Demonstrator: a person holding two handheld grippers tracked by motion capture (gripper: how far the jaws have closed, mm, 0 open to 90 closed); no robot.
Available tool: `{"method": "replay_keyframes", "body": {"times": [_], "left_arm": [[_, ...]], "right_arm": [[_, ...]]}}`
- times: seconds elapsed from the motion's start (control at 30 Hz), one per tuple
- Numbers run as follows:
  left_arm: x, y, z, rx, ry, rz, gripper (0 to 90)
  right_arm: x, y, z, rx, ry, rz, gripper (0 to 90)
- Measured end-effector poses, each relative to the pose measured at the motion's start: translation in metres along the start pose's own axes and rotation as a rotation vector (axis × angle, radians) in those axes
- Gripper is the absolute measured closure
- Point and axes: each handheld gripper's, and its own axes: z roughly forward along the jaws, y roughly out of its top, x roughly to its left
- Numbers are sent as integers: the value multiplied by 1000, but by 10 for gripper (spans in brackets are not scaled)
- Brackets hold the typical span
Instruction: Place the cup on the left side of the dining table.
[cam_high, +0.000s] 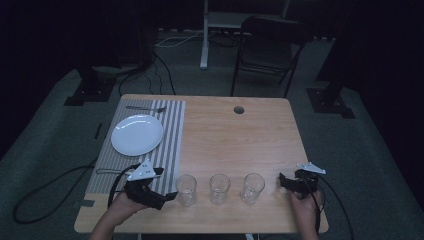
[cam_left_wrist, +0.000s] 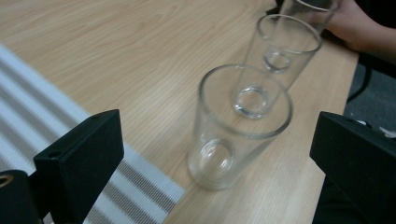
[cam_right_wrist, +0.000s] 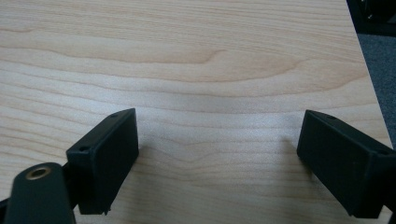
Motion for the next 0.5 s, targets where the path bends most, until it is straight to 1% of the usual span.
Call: {"method": "replay_keyframes", "body": {"times": [0.07,0.1,0.13,0.2,0.23,0.27,0.33,0.5], "left_arm": [[-2,5,5,12,-17,9,33],[-3,8,7,16,-19,18,33],[-4,11,9,21,-31,22,33],[-7,16,14,28,-35,34,33],[-8,18,16,32,-45,38,33],[-9,20,19,37,-42,46,33],[-11,24,24,53,-55,59,34],[-17,35,38,85,-66,83,33]], "right_arm": [[0,0,0,0,0,0,123],[0,0,0,0,0,0,122],[0,0,0,0,0,0,123],[0,0,0,0,0,0,123],[0,0,0,0,0,0,122],[0,0,0,0,0,-1,123],[0,0,0,1,0,-1,123],[0,0,0,0,0,-2,123]]}}
